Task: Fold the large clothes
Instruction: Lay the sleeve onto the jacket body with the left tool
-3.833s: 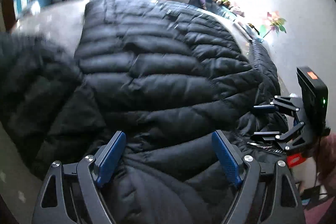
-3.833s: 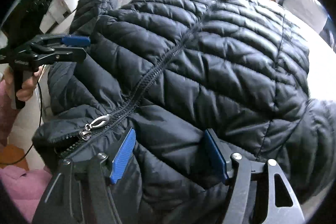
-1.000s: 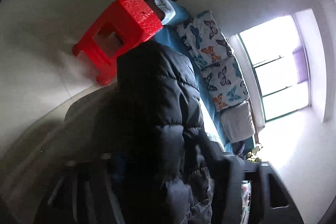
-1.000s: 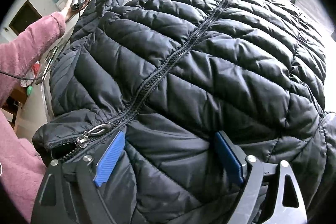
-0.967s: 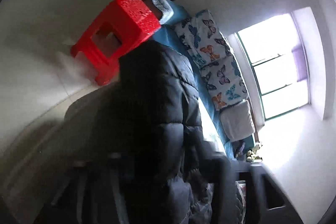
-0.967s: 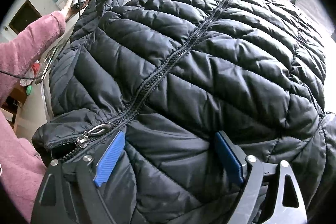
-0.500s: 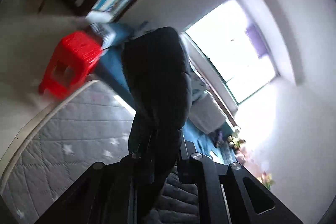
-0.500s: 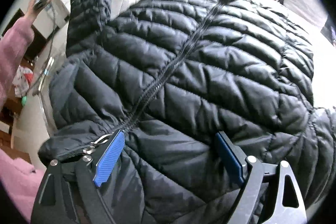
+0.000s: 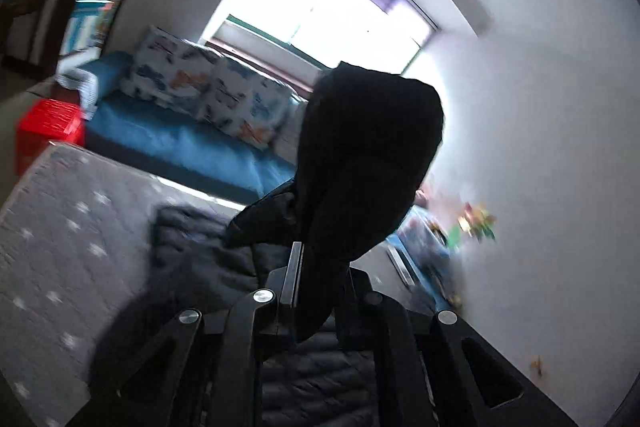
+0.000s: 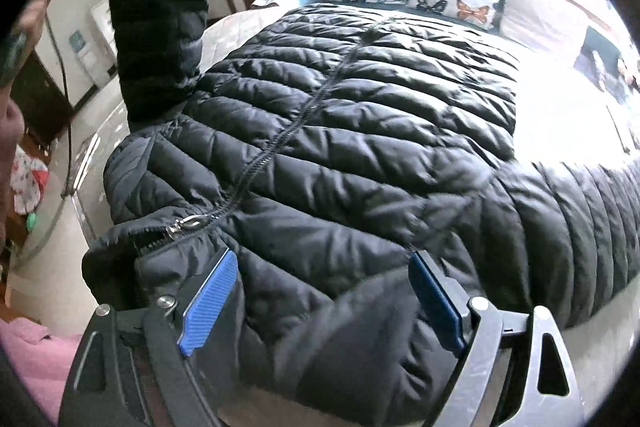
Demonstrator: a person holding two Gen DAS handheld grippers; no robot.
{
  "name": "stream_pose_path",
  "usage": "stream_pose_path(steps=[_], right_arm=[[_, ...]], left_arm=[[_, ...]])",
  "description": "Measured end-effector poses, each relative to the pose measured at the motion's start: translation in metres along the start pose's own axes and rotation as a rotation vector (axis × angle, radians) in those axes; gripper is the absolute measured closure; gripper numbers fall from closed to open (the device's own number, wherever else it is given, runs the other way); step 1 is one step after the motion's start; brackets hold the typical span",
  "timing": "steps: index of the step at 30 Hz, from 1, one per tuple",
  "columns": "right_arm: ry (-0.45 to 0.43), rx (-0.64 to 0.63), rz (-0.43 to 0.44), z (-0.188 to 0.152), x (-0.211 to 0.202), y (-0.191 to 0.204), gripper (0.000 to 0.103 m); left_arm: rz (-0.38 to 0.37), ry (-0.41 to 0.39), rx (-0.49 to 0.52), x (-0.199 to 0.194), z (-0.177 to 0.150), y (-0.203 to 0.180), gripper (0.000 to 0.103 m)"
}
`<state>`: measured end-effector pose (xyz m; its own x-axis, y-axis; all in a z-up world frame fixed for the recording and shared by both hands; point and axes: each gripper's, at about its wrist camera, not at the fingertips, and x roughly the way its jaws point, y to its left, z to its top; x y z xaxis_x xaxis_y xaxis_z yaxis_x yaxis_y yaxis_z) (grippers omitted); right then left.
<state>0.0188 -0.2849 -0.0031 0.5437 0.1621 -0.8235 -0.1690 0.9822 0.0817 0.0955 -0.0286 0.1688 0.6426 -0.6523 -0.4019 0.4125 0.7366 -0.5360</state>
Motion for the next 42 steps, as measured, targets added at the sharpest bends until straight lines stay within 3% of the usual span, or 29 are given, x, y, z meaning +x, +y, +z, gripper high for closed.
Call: stream_pose_path(steps=[5, 9, 13, 16, 20, 27, 32, 38, 42], right_arm=[[-0.003, 0.080, -0.009, -0.017, -0.001, -0.022, 0.008], [-0.011, 0.118, -0.012, -0.028, -0.005, -0.032, 0.008], [-0.023, 0.160, -0.010, -0.038, -0.013, -0.042, 0.008], [-0.025, 0.189, -0.017, -0.045, -0.022, -0.050, 0.008], [-0.063, 0.214, -0.037, -0.044, -0.042, -0.057, 0.008], [-0.220, 0.190, -0.052, -0.012, -0.086, -0.054, 0.008], [-0.254, 0.186, -0.040, 0.007, -0.088, -0.047, 0.008], [-0.171, 0.190, -0.033, 0.012, -0.051, -0.046, 0.008], [-0.066, 0.232, -0.041, -0.009, -0.023, -0.055, 0.008]], left_arm=[[-0.077, 0.139, 0.052, 0.053, -0.079, -0.062, 0.091], [-0.090, 0.316, 0.112, 0.112, -0.159, -0.104, 0.091], [-0.063, 0.482, 0.108, 0.167, -0.231, -0.115, 0.091], [-0.027, 0.581, 0.121, 0.194, -0.266, -0.104, 0.091], [-0.012, 0.596, 0.164, 0.207, -0.278, -0.085, 0.088], [0.008, 0.574, 0.310, 0.181, -0.269, -0.126, 0.084], [0.033, 0.573, 0.354, 0.166, -0.257, -0.129, 0.082], [0.029, 0.588, 0.343, 0.152, -0.247, -0.115, 0.081], [0.042, 0.604, 0.362, 0.146, -0.250, -0.113, 0.069]])
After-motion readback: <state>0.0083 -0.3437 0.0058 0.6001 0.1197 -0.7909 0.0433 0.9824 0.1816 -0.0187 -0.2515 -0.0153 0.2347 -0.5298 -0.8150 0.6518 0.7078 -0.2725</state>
